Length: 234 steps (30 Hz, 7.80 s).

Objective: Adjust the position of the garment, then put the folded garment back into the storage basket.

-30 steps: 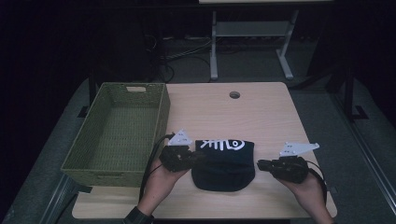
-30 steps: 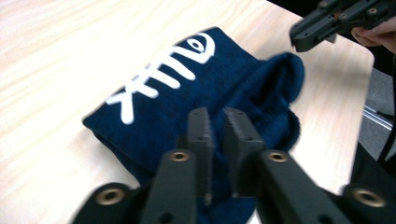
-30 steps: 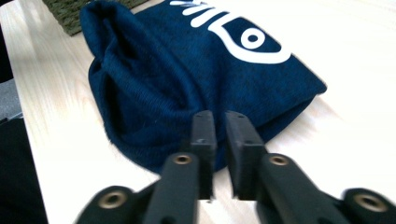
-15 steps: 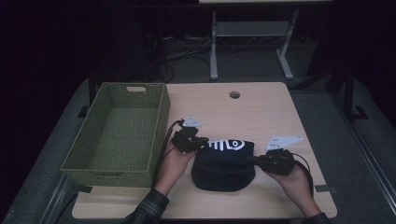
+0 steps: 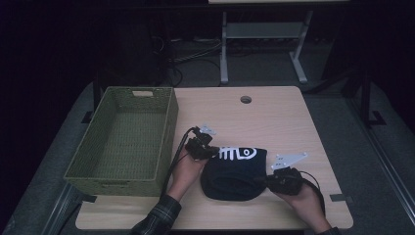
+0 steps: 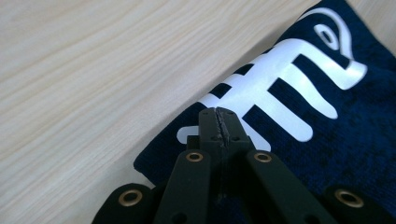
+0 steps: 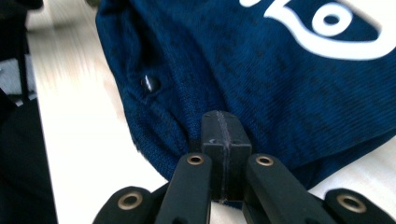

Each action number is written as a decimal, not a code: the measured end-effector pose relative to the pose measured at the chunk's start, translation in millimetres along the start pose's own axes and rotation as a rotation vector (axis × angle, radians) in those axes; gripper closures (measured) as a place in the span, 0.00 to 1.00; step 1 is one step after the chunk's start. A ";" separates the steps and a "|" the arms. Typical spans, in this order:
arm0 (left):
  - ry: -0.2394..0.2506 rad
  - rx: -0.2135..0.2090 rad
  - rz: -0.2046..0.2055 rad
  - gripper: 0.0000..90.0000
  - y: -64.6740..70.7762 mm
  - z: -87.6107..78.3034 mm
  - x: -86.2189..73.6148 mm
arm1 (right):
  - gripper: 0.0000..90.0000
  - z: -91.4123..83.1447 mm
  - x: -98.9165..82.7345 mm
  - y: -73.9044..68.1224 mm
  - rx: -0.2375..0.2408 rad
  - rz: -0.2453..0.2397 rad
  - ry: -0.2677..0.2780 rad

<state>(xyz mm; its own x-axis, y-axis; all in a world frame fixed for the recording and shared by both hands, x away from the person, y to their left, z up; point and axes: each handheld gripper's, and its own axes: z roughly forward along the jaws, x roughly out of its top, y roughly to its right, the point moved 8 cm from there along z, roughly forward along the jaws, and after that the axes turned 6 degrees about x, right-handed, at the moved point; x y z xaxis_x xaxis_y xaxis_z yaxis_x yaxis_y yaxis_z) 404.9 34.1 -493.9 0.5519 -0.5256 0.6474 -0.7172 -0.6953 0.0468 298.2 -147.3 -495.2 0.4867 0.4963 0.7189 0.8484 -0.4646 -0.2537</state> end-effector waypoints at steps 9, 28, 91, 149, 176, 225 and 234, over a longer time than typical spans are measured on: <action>-0.046 0.006 0.048 1.00 -2.3 25.0 -1.6 | 1.00 16.4 -15.6 -10.6 -0.038 0.004 -0.041; 0.011 -0.065 0.093 1.00 12.3 14.2 19.7 | 1.00 11.8 -0.7 -28.3 -0.008 -0.044 0.010; -0.008 -0.039 -0.007 0.22 20.6 -24.3 -16.4 | 0.03 -45.0 -71.6 79.4 -0.451 0.171 0.017; -0.137 -0.173 -0.019 0.82 26.8 -4.6 -22.2 | 0.02 -45.7 -74.5 82.5 -0.431 0.197 0.027; -0.153 -0.211 0.034 0.82 26.5 -73.2 13.1 | 0.02 -45.6 -74.6 82.0 -0.429 0.204 0.027; -0.074 -0.062 0.003 0.82 -48.8 -224.0 56.8 | 0.02 -45.7 -74.4 81.9 -0.429 0.203 0.028; -0.048 -0.030 -0.029 0.82 -66.2 -250.4 53.4 | 0.02 -45.7 -74.4 82.0 -0.431 0.203 0.028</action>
<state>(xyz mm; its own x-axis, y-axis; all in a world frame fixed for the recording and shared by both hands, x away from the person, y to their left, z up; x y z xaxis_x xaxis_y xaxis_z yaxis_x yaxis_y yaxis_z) 375.3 174.8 -272.0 0.5919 -0.5289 0.6082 -0.7127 -0.6959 0.0884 322.1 -255.9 -540.0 0.6226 0.3468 0.7015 0.5706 -0.8147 -0.1037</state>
